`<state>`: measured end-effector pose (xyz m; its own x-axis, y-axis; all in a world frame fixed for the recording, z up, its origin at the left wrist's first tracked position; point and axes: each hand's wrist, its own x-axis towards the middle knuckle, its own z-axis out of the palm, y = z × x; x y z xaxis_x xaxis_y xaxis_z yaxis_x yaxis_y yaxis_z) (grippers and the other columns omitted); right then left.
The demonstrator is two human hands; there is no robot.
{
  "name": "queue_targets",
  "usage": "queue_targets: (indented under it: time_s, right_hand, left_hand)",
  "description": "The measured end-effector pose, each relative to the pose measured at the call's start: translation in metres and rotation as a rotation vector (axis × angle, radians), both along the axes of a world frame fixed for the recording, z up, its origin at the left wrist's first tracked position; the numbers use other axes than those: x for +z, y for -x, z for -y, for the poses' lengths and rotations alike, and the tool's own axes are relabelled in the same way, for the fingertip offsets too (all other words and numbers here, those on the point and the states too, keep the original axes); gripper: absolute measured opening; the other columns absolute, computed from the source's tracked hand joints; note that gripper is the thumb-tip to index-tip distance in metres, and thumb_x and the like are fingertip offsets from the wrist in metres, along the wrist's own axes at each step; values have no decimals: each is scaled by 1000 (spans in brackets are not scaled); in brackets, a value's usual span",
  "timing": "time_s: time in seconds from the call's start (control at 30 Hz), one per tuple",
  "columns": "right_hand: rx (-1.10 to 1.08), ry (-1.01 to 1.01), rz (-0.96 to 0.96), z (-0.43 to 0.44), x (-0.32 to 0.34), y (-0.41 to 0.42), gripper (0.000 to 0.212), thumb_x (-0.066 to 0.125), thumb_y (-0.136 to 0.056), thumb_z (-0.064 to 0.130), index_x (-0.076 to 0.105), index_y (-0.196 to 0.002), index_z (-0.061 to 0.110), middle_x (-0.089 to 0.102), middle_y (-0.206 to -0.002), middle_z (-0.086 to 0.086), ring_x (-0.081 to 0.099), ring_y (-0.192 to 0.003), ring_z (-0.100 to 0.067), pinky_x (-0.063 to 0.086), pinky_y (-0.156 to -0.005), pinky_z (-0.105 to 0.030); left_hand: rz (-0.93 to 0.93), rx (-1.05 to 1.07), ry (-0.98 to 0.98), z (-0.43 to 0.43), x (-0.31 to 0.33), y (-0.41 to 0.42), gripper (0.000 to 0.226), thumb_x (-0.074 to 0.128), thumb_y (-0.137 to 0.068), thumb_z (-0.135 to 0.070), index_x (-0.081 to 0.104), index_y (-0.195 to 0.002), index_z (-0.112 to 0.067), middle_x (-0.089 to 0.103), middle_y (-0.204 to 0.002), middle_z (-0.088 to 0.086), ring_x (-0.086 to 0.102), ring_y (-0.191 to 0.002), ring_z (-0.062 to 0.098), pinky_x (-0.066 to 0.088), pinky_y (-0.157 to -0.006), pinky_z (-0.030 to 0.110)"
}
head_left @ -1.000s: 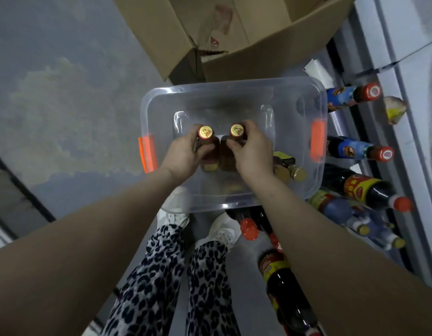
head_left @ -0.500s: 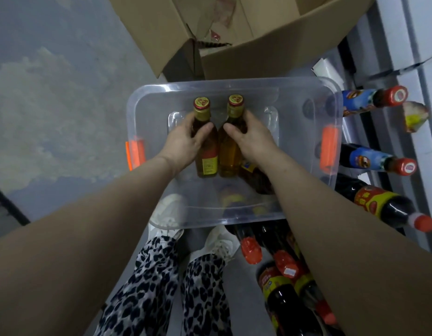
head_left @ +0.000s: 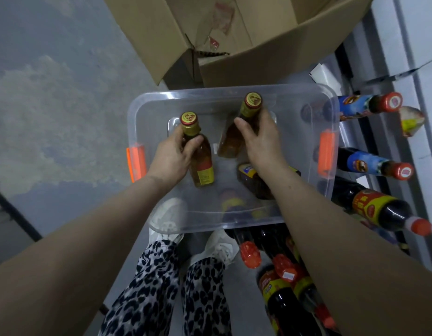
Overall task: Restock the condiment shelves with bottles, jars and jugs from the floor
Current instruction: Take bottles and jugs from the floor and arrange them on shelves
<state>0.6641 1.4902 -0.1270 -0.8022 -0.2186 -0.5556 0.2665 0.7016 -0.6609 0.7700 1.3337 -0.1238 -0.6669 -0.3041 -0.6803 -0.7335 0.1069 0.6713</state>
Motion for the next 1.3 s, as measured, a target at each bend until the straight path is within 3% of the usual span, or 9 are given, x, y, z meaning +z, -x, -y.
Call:
queue_targets:
  time_s: [0.13,0.23,0.33,0.53,0.73,0.87,0.97,1.13,1.3]
  right_hand:
    - [-19,21,-47,3,4,3,47,66,-95,29,53,-139,22,49,-113,15,50,-120,-16,36,-97,-27]
    - [-4,43,-46,4,12,5,46,74,-88,16,59,-130,23,49,-100,27,56,-120,-18,45,-104,-34]
    - [12,33,-29,4,23,4,48,75,-84,10,57,-124,29,57,-111,17,57,-120,-22,49,-104,-46]
    - [-44,-115,11,2,43,13,64,75,-85,11,45,-139,28,59,-133,-7,55,-124,-27,47,-105,-43]
    - [39,-174,66,0,67,-1,51,72,-88,9,54,-135,19,61,-128,-10,56,-121,-27,47,-104,-42]
    - [77,-207,160,-13,82,-12,40,69,-89,7,61,-127,15,63,-127,-8,57,-120,-27,42,-94,-27]
    - [71,-193,143,-16,101,-16,39,66,-90,5,62,-127,17,65,-125,-6,59,-118,-26,42,-93,-26]
    - [241,-104,201,-17,159,-16,56,65,-85,-4,59,-135,19,59,-134,0,55,-124,-19,46,-106,-34]
    - [215,1,364,-25,230,-24,85,81,-79,12,38,-151,25,55,-136,9,51,-125,-10,43,-107,-32]
  left_hand:
    - [7,-21,-16,6,10,4,30,53,-101,-30,55,-127,-17,63,-120,1,57,-114,15,47,-99,32]
    - [-13,-47,-37,9,23,10,24,53,-100,-34,56,-123,-27,62,-118,-4,57,-111,13,46,-92,27]
    - [-30,-60,-49,12,39,18,22,54,-99,-35,56,-121,-30,63,-118,-3,58,-112,15,48,-95,31]
    - [-60,-118,-70,16,66,30,19,54,-99,-34,57,-117,-30,62,-118,-4,57,-116,18,47,-97,33]
    - [-62,-162,-55,19,88,32,18,55,-99,-34,57,-116,-30,64,-122,1,58,-116,20,48,-102,43]
    - [-59,-158,-95,21,118,32,23,55,-99,-33,59,-121,-25,65,-121,2,59,-116,22,49,-102,45]
    - [-78,-182,-94,24,142,37,24,56,-98,-31,60,-119,-20,66,-117,5,61,-112,22,50,-99,47]
    - [-107,-166,-115,23,192,52,20,56,-98,-28,61,-116,-20,68,-111,2,64,-107,19,53,-96,43]
    - [-141,-113,-201,18,255,77,20,55,-99,-28,61,-115,-19,69,-111,6,66,-103,21,55,-88,37]
